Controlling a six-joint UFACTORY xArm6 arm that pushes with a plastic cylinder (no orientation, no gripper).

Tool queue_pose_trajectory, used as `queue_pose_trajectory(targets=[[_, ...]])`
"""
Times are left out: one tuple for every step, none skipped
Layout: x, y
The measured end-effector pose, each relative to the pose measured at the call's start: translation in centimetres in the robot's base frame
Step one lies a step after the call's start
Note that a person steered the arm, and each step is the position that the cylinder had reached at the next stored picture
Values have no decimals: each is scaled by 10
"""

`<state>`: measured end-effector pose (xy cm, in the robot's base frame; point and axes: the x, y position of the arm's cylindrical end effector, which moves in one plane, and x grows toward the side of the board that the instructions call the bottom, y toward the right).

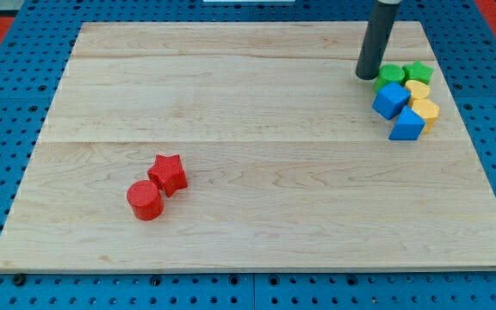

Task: Move the red star to the left of the green circle

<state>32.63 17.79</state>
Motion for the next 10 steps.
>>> queue_pose_trajectory(targets=[[5, 1], [5, -44], [5, -142], [13, -255], [38, -373], [99, -456], [172, -472], [209, -434], [211, -352], [208, -266]])
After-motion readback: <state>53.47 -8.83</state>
